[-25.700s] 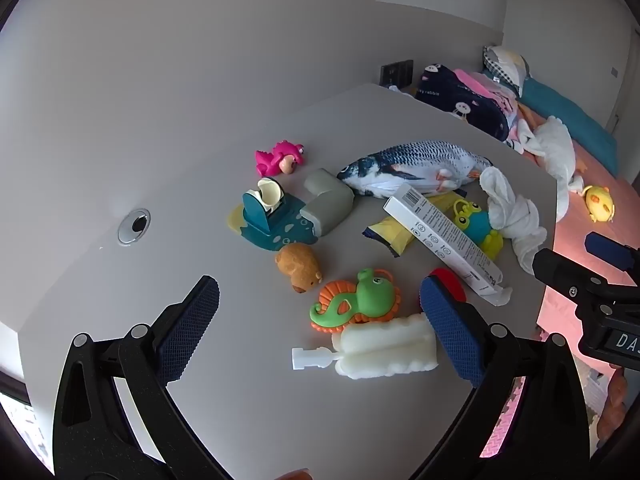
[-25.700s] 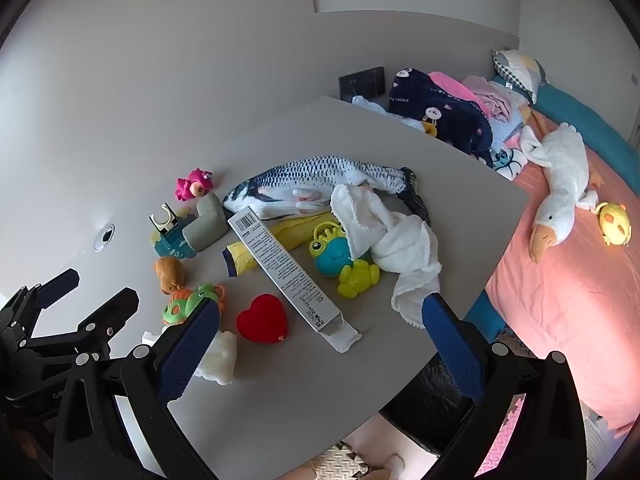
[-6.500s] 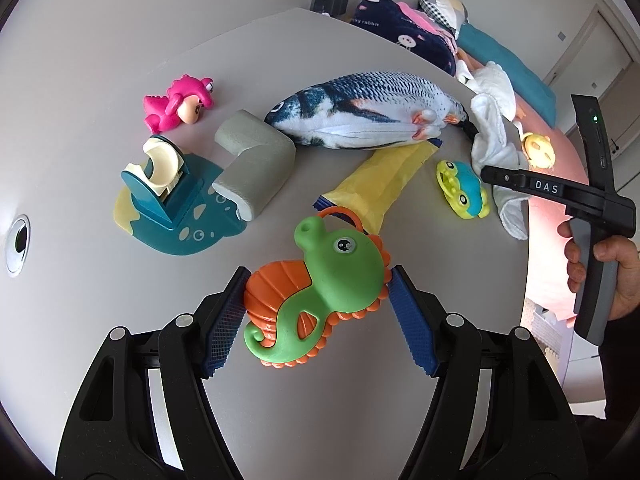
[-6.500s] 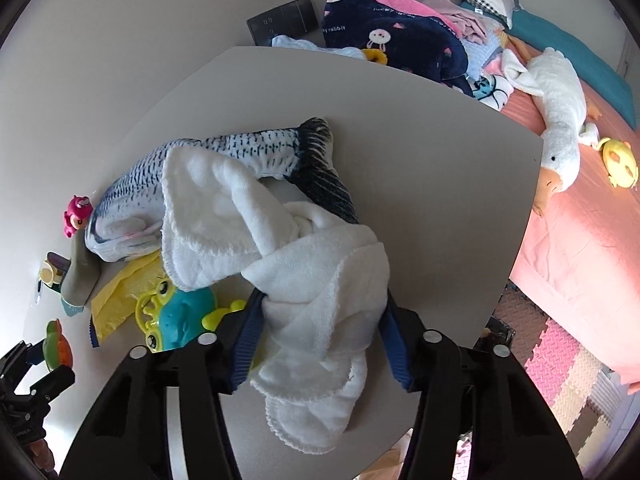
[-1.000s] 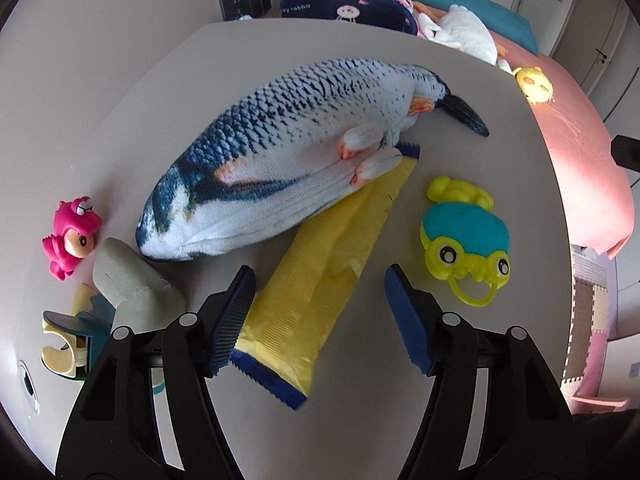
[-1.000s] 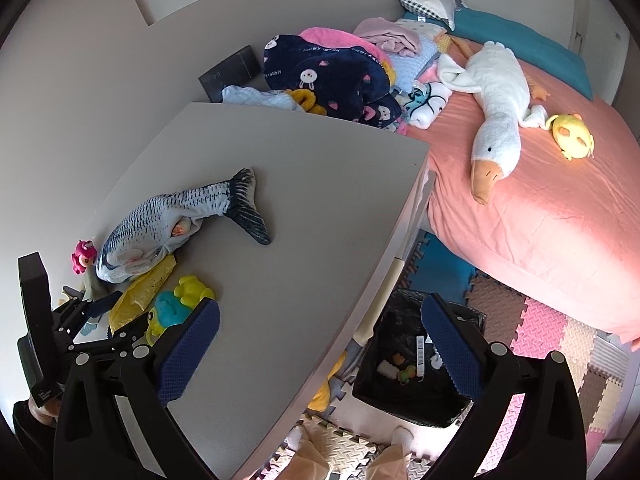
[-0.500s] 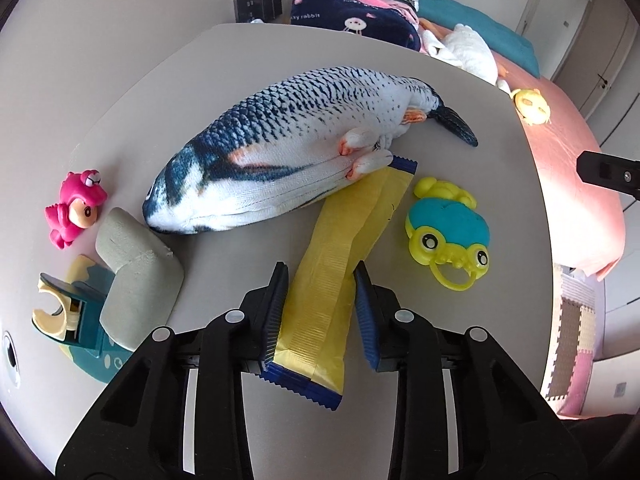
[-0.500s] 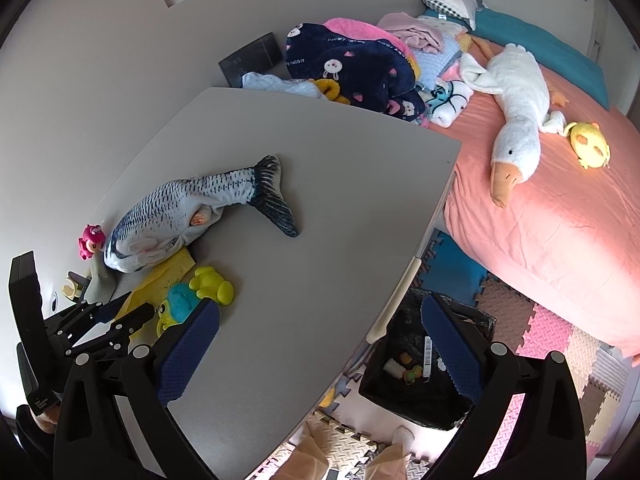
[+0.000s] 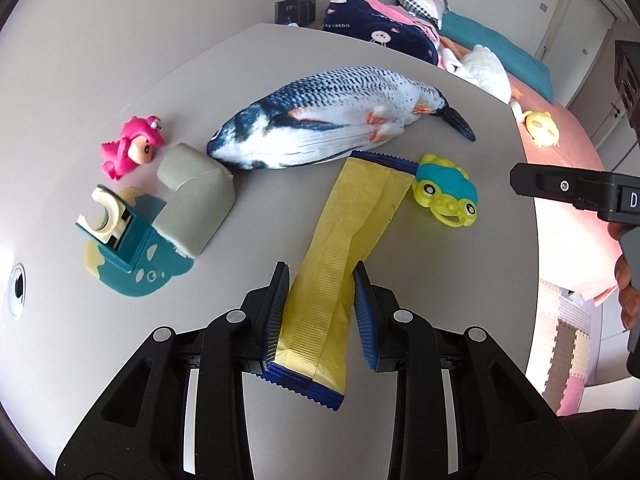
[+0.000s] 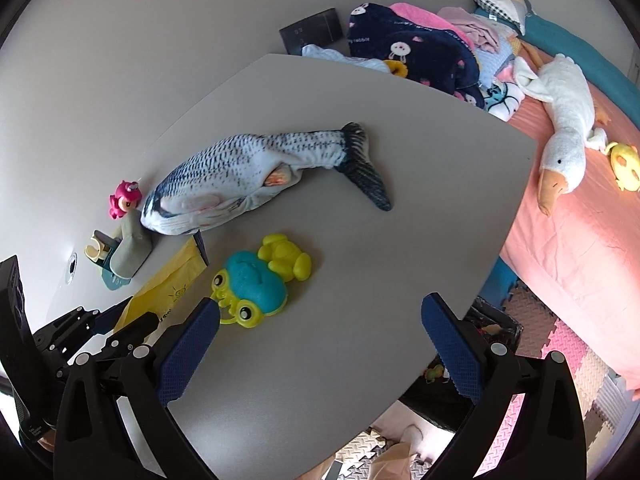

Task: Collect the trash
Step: 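Grasp the blue-yellow frog toy with the right tool while the left tool holds the strip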

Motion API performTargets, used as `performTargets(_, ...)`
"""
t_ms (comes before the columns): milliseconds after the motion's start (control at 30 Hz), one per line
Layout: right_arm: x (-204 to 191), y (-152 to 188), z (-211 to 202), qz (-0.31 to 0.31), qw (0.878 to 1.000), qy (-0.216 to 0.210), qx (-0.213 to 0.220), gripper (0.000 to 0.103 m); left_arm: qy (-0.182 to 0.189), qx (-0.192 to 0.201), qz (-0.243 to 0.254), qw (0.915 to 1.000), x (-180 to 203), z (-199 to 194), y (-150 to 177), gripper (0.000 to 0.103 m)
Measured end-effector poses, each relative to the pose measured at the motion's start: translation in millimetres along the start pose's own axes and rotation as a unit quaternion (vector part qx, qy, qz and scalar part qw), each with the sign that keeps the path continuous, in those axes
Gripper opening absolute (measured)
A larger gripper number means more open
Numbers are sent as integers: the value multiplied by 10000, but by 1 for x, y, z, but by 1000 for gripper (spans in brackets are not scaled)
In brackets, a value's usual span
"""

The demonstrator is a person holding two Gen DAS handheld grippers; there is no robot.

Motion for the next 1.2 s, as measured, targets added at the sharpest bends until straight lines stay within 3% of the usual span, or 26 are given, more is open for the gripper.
performTargets(300, -35, 16, 27, 52, 9988, -343, -342, 100, -206, -8, -253, 9995, -28, -19, 12, 32)
performTargets(433, -40, 14, 38, 230, 9983, -353, -395, 93, -268, -17, -367, 9990, -40, -23, 17, 32)
performTargets(600, -43, 10, 51, 367, 9981, -253, -417, 81, -328, -34, -451, 9984, -50, -25, 20, 32)
performTargets(767, -48, 3, 59, 163, 9995, 5, -283, 77, -336, -92, -475, 9983, -53, -25, 23, 32)
performTargets(900, -52, 4, 62, -298, 9986, 372, -207, 58, -338, -119, -467, 9983, -55, -26, 27, 32)
performTargets(1200, -47, 14, 49, -460, 9981, 359, -213, 57, -237, -6, -433, 9988, -45, -31, 21, 32)
Point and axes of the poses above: each gripper's, at about its wrist camera, not at the fingertips, and z roughly the way its jaws point, x to its right, y to its underside, the point moved 8 cm from there along z, roughly the way its jaws point, and after that the axes turned 11 degrees about x, right-handed, at the moved point
